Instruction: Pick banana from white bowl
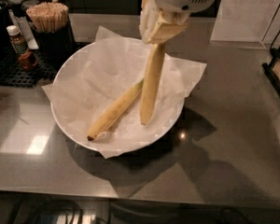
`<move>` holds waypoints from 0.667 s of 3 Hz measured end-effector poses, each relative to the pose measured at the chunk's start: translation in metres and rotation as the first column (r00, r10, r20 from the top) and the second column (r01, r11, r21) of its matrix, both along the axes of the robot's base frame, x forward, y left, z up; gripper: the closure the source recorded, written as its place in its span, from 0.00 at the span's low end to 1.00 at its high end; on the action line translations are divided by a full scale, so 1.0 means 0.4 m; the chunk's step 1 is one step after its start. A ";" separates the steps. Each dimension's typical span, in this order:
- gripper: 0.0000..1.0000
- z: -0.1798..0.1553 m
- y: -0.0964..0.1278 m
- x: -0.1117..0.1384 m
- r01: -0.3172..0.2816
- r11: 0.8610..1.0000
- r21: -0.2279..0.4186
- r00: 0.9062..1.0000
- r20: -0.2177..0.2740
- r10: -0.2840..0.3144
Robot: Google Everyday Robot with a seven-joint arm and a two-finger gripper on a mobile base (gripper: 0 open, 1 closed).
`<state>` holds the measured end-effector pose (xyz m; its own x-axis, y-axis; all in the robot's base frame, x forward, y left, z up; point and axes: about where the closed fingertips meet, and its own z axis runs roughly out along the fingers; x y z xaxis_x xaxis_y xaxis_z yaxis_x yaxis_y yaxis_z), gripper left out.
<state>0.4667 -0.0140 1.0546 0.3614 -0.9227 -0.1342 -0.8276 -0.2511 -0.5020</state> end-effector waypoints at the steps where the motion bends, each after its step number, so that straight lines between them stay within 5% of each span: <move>1: 1.00 0.077 0.034 -0.060 -0.053 0.998 -0.017 0.995 0.079 0.054; 2: 1.00 0.077 0.034 -0.060 -0.053 0.998 -0.017 0.995 0.079 0.054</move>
Offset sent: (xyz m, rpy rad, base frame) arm -0.0853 0.0552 0.1196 -0.0737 -0.3286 0.2451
